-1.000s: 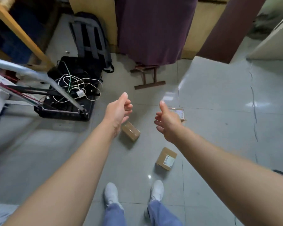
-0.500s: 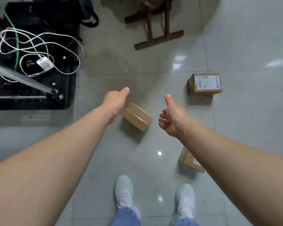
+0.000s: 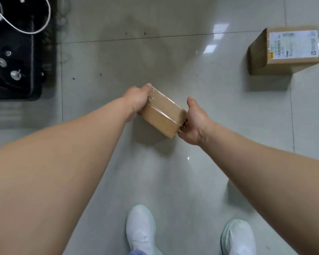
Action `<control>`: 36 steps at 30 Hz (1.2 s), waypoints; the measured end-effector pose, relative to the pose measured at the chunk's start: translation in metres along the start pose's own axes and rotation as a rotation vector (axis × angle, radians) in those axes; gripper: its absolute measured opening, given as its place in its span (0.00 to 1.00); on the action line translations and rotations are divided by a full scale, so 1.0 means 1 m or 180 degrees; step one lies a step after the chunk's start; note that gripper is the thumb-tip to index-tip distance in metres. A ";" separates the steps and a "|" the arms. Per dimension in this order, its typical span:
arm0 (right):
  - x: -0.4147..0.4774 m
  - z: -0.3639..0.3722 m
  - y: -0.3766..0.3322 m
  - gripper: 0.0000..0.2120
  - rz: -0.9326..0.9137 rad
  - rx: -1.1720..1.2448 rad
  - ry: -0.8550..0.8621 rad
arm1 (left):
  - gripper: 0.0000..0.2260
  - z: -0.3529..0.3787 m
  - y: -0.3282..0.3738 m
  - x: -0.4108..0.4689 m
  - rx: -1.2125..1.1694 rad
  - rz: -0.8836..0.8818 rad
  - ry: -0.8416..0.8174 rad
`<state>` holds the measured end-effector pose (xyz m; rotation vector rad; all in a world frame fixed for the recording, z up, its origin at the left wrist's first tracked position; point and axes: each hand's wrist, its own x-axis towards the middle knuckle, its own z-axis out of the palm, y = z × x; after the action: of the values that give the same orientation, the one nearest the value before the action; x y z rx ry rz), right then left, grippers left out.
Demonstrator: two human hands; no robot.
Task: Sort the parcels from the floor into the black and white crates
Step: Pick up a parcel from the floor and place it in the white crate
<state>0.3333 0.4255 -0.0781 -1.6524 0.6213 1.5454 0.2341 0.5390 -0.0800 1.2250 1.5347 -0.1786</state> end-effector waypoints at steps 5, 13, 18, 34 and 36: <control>-0.024 -0.002 -0.014 0.16 -0.0255 0.0086 0.0151 | 0.14 -0.009 0.014 -0.023 -0.0570 -0.0193 0.0262; -0.168 -0.002 -0.077 0.19 -0.0875 -0.0206 0.0390 | 0.14 -0.064 0.089 -0.146 -0.1450 -0.0221 0.0625; -0.300 0.018 -0.133 0.19 -0.1194 -0.0493 0.0321 | 0.06 -0.125 0.159 -0.256 -0.1955 -0.0021 0.0678; -0.704 0.072 -0.178 0.29 -0.2150 -0.1048 -0.0142 | 0.22 -0.316 0.272 -0.590 -0.2723 0.0784 0.0765; -0.738 0.075 -0.161 0.28 -0.2095 -0.1143 -0.0298 | 0.22 -0.328 0.262 -0.623 -0.2699 0.0759 0.0921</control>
<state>0.3096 0.4659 0.6799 -1.7835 -0.2613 1.2658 0.1317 0.5103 0.6642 0.7410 1.4437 0.7660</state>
